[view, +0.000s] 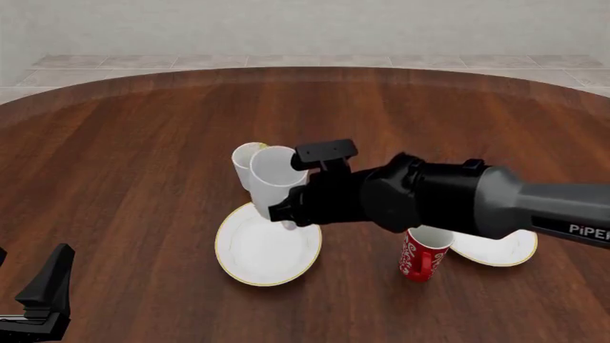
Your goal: Put the white mug on the left plate.
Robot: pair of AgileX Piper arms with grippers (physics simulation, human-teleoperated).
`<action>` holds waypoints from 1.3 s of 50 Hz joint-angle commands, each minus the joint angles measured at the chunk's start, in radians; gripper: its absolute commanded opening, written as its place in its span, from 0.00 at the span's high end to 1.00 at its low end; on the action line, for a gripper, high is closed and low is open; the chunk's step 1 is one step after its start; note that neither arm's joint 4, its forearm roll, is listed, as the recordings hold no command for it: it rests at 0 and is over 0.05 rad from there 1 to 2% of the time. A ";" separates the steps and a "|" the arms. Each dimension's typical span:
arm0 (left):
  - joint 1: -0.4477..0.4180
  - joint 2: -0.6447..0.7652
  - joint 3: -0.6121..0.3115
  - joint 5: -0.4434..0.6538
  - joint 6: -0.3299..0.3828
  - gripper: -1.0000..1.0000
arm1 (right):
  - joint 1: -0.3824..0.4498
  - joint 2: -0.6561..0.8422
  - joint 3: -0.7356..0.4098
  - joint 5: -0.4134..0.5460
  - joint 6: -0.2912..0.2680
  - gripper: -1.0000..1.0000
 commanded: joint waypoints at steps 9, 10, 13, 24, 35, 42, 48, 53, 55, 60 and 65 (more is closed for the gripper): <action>0.000 0.000 0.000 0.000 0.000 0.00 | 0.013 0.010 0.015 -0.015 0.023 1.00; 0.000 0.000 0.000 0.000 0.000 0.00 | 0.015 0.011 0.015 -0.015 0.023 1.00; 0.000 0.000 0.000 0.000 0.000 0.00 | 0.017 0.015 0.019 -0.019 0.024 1.00; 0.000 0.000 0.000 0.000 0.000 0.00 | 0.017 0.023 0.023 -0.019 0.027 1.00; 0.000 0.000 0.000 0.000 0.000 0.00 | 0.019 0.026 0.036 -0.026 0.033 1.00; 0.000 0.000 0.000 0.000 0.000 0.00 | 0.020 0.028 0.043 -0.033 0.039 1.00; 0.000 0.000 0.000 0.000 0.000 0.00 | 0.019 0.029 0.043 -0.033 0.040 1.00; 0.000 0.000 0.000 0.000 0.000 0.00 | 0.020 0.030 0.048 -0.039 0.045 1.00; 0.000 0.000 0.000 0.000 0.000 0.00 | 0.022 0.031 0.051 -0.043 0.050 1.00; 0.000 0.000 0.000 0.000 0.000 0.00 | 0.020 0.033 0.054 -0.045 0.051 1.00; 0.000 0.000 0.000 0.000 0.000 0.00 | 0.022 0.034 0.060 -0.050 0.057 1.00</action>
